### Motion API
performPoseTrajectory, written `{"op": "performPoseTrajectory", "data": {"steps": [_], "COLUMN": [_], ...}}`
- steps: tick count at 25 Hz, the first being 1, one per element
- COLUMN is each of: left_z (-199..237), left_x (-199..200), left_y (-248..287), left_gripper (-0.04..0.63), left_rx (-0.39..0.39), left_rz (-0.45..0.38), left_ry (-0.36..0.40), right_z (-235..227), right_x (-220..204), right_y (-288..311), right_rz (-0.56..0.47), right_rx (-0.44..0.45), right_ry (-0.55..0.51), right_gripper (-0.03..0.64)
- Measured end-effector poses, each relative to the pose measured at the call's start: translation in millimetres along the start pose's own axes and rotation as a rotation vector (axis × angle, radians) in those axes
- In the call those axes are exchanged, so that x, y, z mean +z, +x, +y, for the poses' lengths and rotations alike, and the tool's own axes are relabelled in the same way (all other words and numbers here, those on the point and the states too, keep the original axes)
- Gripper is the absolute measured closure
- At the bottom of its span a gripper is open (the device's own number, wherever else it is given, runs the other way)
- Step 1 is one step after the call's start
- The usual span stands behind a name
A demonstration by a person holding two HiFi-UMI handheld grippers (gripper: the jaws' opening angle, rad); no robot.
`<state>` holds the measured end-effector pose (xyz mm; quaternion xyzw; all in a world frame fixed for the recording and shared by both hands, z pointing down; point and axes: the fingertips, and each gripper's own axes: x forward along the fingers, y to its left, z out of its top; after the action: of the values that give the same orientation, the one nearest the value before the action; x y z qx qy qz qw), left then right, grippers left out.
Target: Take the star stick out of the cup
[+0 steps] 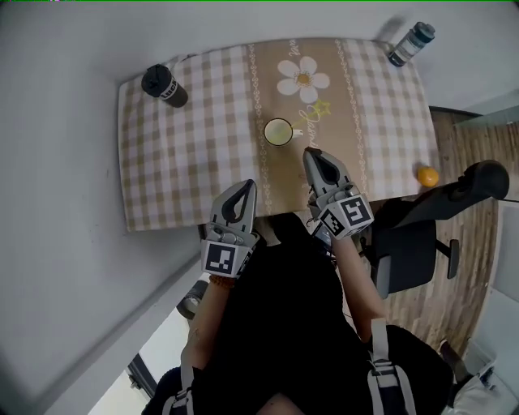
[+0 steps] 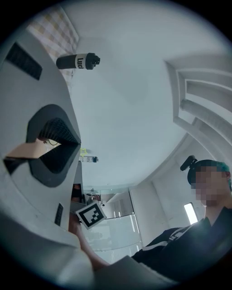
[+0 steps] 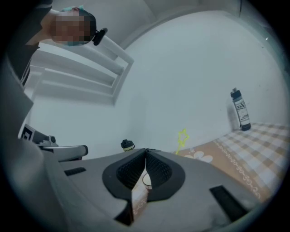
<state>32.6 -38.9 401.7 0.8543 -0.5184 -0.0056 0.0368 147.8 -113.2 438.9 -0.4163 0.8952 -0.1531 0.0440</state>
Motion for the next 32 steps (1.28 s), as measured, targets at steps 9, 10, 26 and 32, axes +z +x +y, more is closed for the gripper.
{"op": "performPoseTrajectory", "data": {"steps": [9,10,26,32], "left_z": [2.8,5.1,22.4,23.1], "left_x": [-11.0,-10.1,-25.8,-28.2], "left_y": [12.6,12.7,1.6,2.4], "left_gripper": [0.594,0.594,0.594,0.594], "left_rx": [-0.008,-0.003,0.026,0.029], "left_rz": [0.005,-0.004,-0.002,0.010], "left_ry": [-0.010,-0.018,-0.065,-0.064], "right_z": [-48.7,-52.8,-57.1,-57.0], "right_x": [-39.0,-42.6,-78.4,-83.6], "right_y": [35.0,36.8,76.7,85.7], "right_rz": [0.140,0.147,0.201,0.219], "right_rx": [0.015,-0.005,-0.055,-0.056], "right_ry": [0.025,0.039,0.136,0.137], "right_gripper": [0.535,0.535,0.483,0.484]}}
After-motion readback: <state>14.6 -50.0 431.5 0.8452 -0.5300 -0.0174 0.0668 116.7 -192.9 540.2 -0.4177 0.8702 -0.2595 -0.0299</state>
